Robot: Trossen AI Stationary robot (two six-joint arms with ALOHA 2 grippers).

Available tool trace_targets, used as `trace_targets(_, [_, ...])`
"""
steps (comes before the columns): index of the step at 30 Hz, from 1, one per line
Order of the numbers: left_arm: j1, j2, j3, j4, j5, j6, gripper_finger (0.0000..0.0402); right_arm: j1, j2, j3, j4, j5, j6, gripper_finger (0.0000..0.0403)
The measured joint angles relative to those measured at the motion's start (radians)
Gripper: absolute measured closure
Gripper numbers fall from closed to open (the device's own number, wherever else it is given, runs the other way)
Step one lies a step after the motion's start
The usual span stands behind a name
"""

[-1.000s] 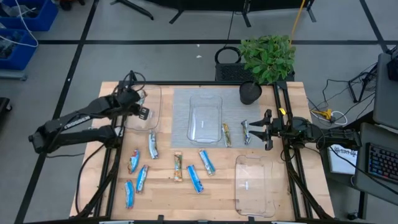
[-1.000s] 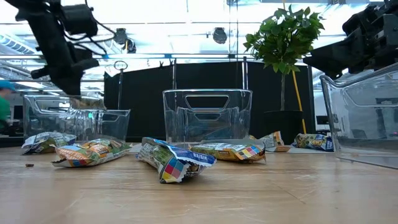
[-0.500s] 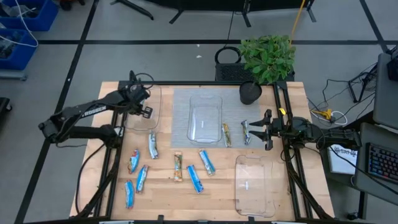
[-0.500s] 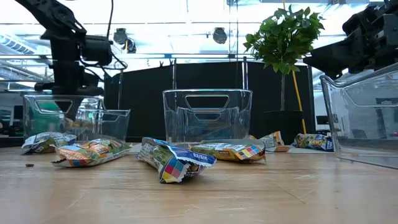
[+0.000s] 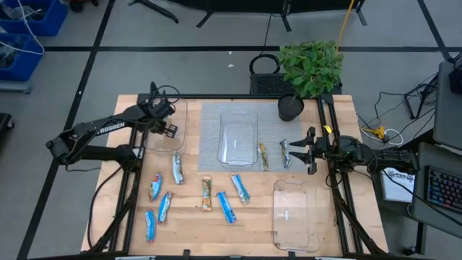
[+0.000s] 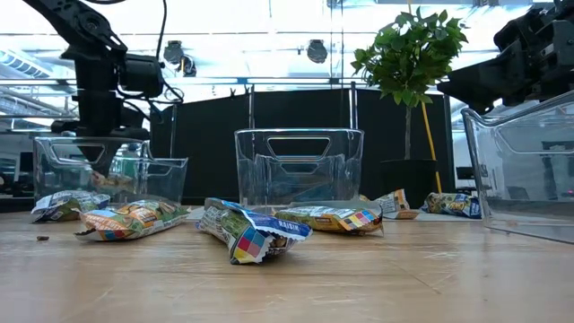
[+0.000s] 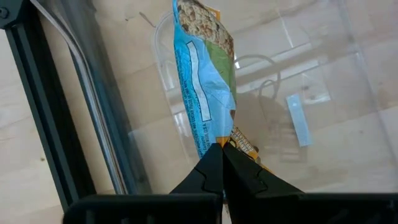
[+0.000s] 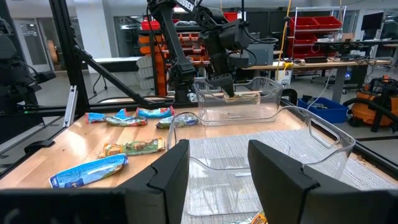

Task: Pick and place Granola Bars by type
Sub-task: Put the yellow granola bar into the top left transparent bin

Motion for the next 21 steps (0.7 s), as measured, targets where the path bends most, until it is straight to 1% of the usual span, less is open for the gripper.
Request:
trace_targets(2, [0.000,0.000,0.000,0.002,-0.004,0.000,0.0388,0.000,0.000,0.000,0.000,0.000,0.000,0.0248])
trace_targets(5, [0.000,0.000,0.000,0.003,-0.012,-0.001,0.0368,0.000,0.000,0.000,0.000,0.000,0.000,0.0248])
trace_targets(12, [-0.002,0.000,0.000,0.021,-0.009,0.005,0.0289,0.000,0.000,0.000,0.000,0.000,0.000,0.0248])
trace_targets(17, [-0.017,-0.016,0.000,0.106,0.024,0.067,0.0245,0.000,0.000,0.000,0.000,0.000,0.000,0.0248])
trace_targets(21, [-0.036,-0.069,0.000,0.171,0.059,0.125,0.0224,0.000,0.000,0.000,0.000,0.000,0.000,0.0248])
